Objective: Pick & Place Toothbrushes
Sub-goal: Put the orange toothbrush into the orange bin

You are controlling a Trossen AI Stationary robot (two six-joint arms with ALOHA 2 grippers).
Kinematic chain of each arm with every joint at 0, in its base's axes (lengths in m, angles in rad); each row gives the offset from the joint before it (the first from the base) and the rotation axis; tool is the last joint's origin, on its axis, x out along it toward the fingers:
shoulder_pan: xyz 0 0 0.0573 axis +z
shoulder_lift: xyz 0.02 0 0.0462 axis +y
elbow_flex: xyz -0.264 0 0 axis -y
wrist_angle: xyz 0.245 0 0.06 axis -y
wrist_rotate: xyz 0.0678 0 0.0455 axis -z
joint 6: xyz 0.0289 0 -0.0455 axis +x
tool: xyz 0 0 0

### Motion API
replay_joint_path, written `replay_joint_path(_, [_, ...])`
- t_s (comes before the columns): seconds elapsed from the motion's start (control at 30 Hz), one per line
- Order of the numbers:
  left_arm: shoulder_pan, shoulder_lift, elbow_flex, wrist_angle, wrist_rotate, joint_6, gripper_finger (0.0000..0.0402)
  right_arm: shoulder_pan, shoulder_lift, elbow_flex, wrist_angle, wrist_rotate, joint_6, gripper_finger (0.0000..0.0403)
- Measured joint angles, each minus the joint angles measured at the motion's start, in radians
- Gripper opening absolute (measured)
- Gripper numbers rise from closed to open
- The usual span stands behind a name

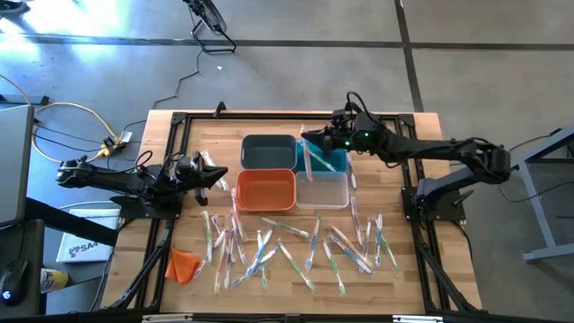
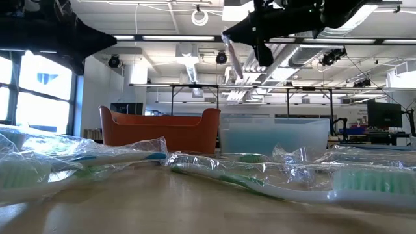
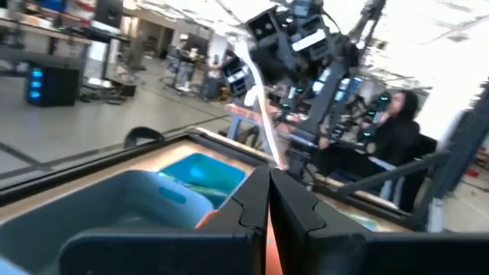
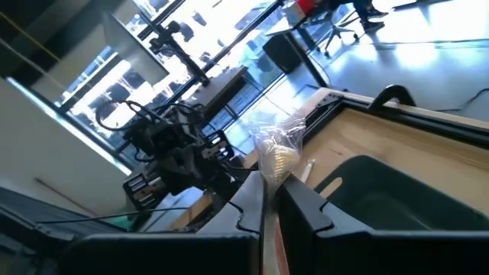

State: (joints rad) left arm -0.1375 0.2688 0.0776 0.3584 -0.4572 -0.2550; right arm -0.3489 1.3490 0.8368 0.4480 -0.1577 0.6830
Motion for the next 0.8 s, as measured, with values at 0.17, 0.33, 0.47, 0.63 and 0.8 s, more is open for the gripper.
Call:
replay_joint_path(0.17, [0.0, 0.046, 0.0, 0.015, -0.044, -0.001, 0.0009, 0.002, 0.053, 0.0, 0.063, -0.005, 0.0, 0.0013])
replay_joint_path(0.33, [0.0, 0.098, 0.0, 0.072, -0.051, -0.003, 0.0009, 0.003, 0.085, 0.0, 0.104, -0.005, 0.0, 0.0013])
replay_joint_path(0.47, [0.0, 0.149, 0.0, 0.122, -0.029, -0.041, 0.0009, 0.004, 0.098, 0.0, 0.145, -0.008, 0.0, 0.0013])
replay_joint_path(0.63, [0.0, 0.266, 0.0, 0.221, 0.002, -0.097, 0.0009, 0.007, 0.098, 0.0, 0.156, -0.004, -0.025, 0.0013])
replay_joint_path(0.8, [0.025, 0.408, 0.0, 0.344, -0.012, -0.074, 0.0009, 0.006, 0.098, 0.0, 0.156, -0.002, -0.033, 0.0012])
